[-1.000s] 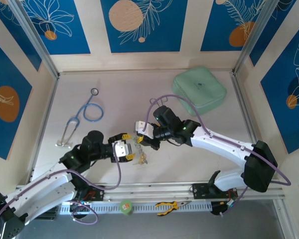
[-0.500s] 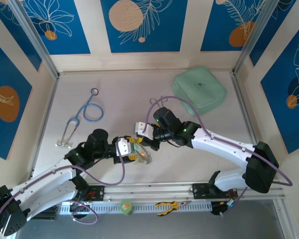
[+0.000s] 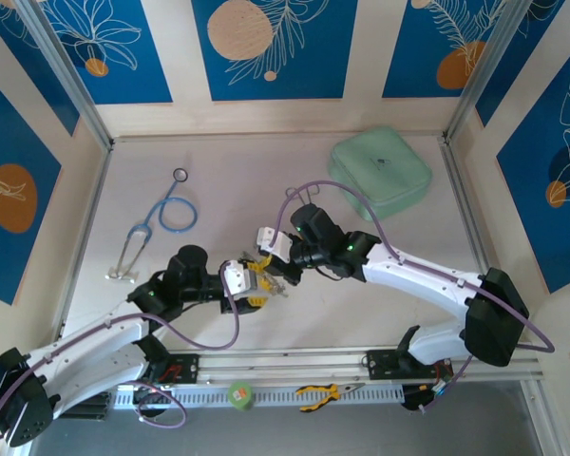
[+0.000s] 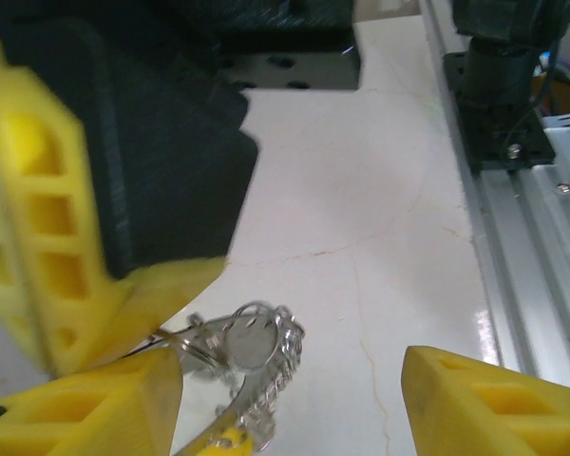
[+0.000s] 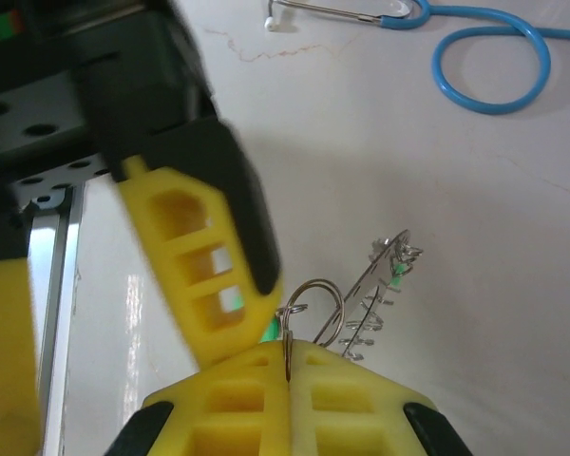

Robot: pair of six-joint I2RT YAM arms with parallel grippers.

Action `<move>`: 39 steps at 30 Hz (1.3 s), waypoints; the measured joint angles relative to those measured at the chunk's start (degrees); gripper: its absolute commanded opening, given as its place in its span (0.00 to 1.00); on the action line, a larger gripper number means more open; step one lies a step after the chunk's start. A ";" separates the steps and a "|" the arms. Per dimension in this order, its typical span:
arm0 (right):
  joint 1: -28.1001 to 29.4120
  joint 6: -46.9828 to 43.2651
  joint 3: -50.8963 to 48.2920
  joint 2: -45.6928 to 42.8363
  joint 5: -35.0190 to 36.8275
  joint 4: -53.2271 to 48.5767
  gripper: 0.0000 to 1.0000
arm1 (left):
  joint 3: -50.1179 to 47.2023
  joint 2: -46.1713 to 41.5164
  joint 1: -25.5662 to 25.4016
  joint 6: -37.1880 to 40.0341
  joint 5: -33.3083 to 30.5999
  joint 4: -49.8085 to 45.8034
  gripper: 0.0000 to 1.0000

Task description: Put the keys on the keyring

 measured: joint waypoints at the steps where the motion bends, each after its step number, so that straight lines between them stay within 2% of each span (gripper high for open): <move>1: -0.13 0.79 0.00 0.24 0.11 0.35 0.00 | 0.00 0.00 0.00 -0.24 0.83 0.20 0.67; 5: -0.94 3.89 0.00 0.63 0.04 1.70 0.00 | -0.02 0.81 0.00 -1.22 4.04 1.42 0.71; 10: -2.23 6.86 0.00 0.66 -0.39 2.78 0.00 | -0.52 1.75 0.00 -1.49 6.01 2.67 0.65; 15: -5.01 6.80 -0.07 0.61 -3.45 2.73 0.00 | -2.51 -6.86 -0.02 0.17 0.96 2.75 0.54; 18: -6.34 5.14 -0.76 0.20 -6.29 2.40 0.00 | -3.19 -10.69 0.00 0.70 -4.07 3.56 0.54; 25: -6.51 -0.83 -2.14 -0.63 -12.61 0.76 0.00 | -3.41 -6.38 0.00 0.37 -12.15 5.57 0.50; 32: -5.60 -5.79 -3.26 -1.75 -14.56 -0.13 0.00 | -4.70 -3.30 0.00 -1.57 -12.46 9.49 0.43; 39: -4.79 -7.93 -3.26 -1.75 -14.78 -0.33 0.00 | -5.07 -3.02 0.00 -2.99 -9.68 11.23 0.34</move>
